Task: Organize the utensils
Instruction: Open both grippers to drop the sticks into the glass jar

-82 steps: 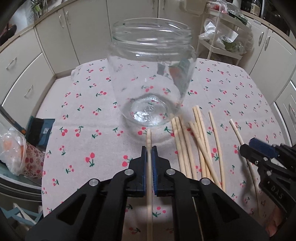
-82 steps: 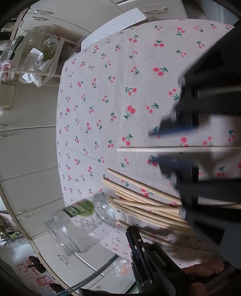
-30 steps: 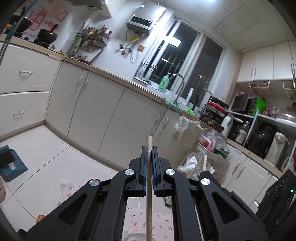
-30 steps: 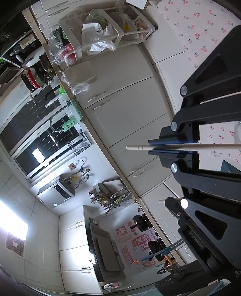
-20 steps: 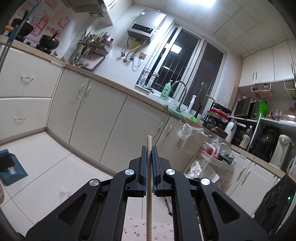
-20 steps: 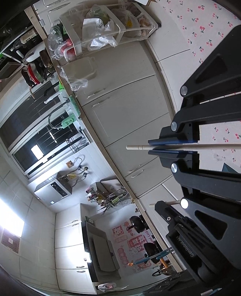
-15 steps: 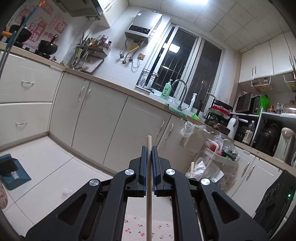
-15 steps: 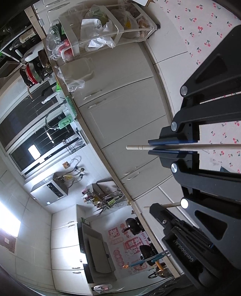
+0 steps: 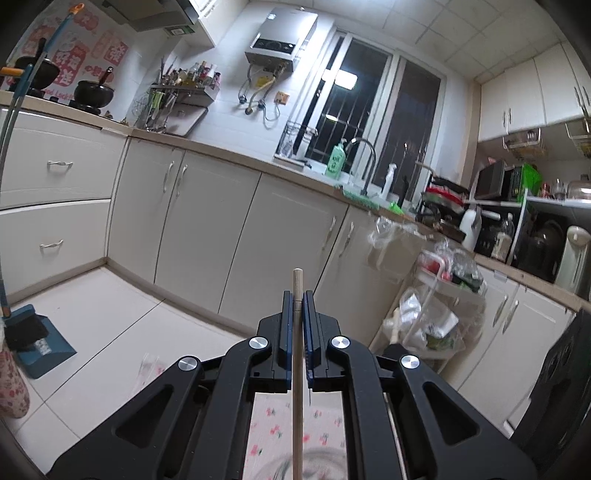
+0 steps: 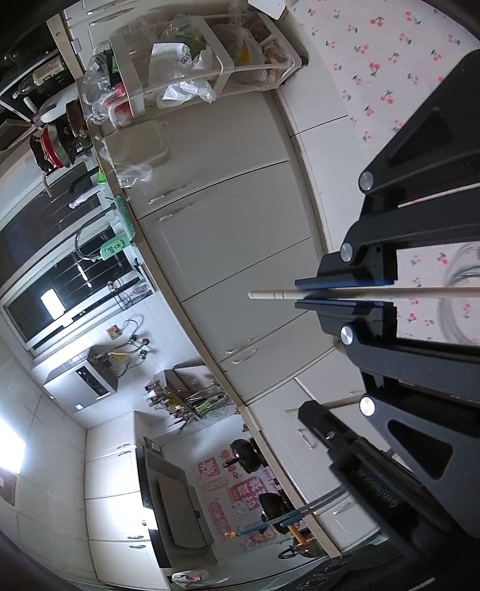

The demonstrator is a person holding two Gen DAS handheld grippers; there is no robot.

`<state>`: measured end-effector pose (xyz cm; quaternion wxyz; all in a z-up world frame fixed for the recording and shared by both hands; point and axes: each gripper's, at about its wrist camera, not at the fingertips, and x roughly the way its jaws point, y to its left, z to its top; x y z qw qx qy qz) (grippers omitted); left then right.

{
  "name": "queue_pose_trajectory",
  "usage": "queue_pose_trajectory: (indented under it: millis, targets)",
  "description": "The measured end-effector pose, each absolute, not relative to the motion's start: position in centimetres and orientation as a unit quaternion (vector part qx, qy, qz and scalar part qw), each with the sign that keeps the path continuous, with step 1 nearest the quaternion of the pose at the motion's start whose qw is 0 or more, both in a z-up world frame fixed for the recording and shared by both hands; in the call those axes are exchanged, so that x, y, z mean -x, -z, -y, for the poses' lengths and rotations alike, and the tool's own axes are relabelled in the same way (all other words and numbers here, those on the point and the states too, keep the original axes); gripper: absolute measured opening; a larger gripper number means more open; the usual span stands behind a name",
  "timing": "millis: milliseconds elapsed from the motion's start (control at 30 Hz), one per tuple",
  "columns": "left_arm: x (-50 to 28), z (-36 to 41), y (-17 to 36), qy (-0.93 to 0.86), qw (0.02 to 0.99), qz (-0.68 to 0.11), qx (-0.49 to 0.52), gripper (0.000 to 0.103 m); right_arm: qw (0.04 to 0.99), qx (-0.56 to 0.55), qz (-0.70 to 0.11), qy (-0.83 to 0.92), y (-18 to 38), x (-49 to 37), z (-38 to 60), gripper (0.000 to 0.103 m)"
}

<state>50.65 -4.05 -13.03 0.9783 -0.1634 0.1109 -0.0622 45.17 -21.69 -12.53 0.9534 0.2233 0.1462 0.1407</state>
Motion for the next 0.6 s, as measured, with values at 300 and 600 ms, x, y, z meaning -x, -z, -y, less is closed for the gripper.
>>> queue_pose_trajectory:
  millis: [300,600]
  targets:
    - [-45.6,3.8,12.8,0.079,0.978,-0.150,0.122,0.008,0.955,-0.181,-0.189,-0.140,12.2,-40.0,21.7,0.016]
    - [-37.4,2.1,13.7,0.089,0.964,-0.227,0.104,0.041,0.944,-0.152,-0.274,-0.103,12.9,-31.8,25.5,0.033]
